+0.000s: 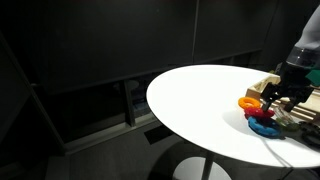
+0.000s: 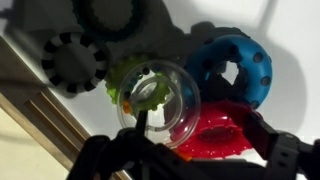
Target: Pick up the clear ring and put it in the tray
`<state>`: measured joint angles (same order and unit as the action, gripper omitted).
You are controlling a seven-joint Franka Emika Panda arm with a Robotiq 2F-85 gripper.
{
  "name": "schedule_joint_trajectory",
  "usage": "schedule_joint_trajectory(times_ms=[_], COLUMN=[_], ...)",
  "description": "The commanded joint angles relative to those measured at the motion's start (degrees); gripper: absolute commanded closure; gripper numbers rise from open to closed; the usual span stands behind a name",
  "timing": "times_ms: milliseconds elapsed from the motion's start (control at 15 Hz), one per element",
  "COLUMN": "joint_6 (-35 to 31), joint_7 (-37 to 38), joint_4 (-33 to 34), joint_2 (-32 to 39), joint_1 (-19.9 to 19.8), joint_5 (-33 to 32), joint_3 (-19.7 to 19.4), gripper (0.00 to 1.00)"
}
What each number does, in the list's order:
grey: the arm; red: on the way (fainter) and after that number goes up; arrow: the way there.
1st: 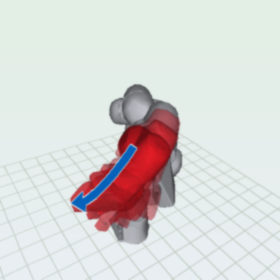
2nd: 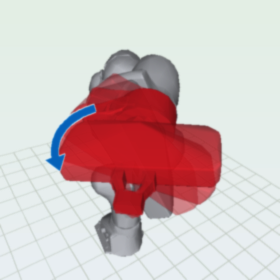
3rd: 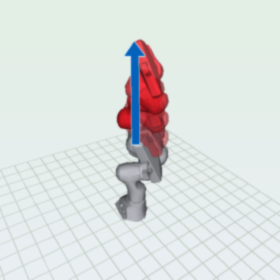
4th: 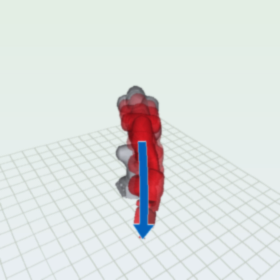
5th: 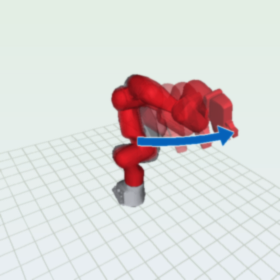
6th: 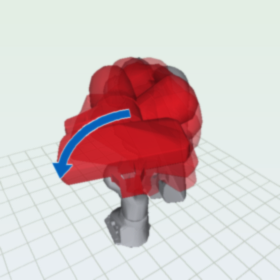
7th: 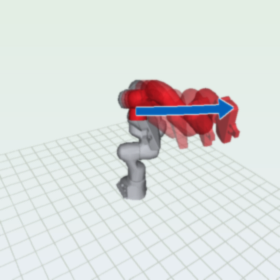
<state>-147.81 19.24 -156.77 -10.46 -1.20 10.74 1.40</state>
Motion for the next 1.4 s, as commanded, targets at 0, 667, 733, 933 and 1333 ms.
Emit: schedule_joint_trajectory(times_ms=[0, 667, 733, 933, 1333], joint_6=[-1.23, 2.35, 3.20, 6.27, 9.86], joint_7=[1.04, -0.73, -0.71, 0.33, 2.91], joint_4=[0.16, 1.56, 1.76, 3.18, 6.59], joint_2=[1.04, -2.53, -3.06, -4.97, -7.93], joint_1=[0.40, 2.33, 2.46, 1.81, -2.11], joint_5=[1.44, 5.89, 6.08, 5.08, 2.66], joint_3=[0.09, -0.10, -0.15, -0.31, -1.26], gripper=[0.31, 0.91, 0.91, 0.91, 0.92])
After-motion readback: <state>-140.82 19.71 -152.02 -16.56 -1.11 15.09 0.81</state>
